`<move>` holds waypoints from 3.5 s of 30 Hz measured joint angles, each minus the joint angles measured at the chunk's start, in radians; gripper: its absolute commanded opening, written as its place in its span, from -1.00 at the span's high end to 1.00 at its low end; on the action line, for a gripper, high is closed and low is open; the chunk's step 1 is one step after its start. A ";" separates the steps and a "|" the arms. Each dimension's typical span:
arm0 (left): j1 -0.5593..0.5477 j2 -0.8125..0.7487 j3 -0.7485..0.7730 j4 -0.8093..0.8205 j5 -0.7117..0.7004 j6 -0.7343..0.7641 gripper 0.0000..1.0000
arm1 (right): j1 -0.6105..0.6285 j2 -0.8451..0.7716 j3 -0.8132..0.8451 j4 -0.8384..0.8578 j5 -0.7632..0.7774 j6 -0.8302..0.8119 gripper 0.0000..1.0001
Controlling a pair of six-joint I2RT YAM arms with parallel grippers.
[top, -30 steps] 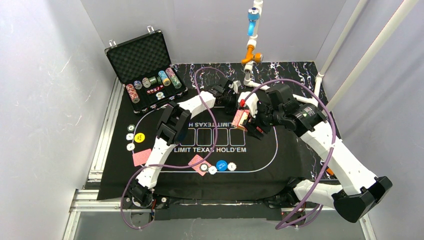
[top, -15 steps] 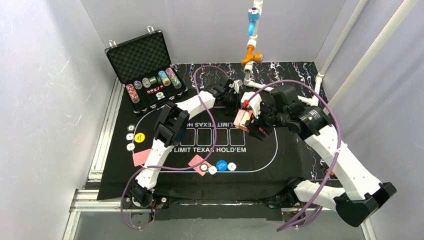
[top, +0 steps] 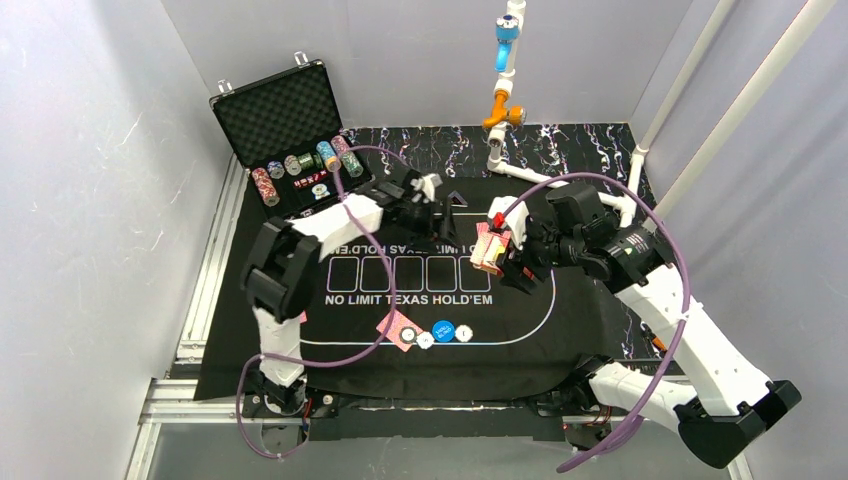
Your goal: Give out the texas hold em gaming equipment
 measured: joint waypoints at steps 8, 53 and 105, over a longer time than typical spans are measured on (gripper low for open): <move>0.227 -0.368 -0.093 -0.018 0.313 0.057 -0.61 | 0.000 0.017 -0.047 0.034 -0.037 -0.004 0.97; 0.100 -0.496 -0.114 -0.102 0.541 0.039 -0.29 | 0.062 0.076 -0.062 0.237 -0.166 -0.013 0.97; 0.428 -0.441 -0.317 -0.716 0.298 0.828 1.00 | 0.075 0.060 -0.077 0.194 -0.122 0.019 0.97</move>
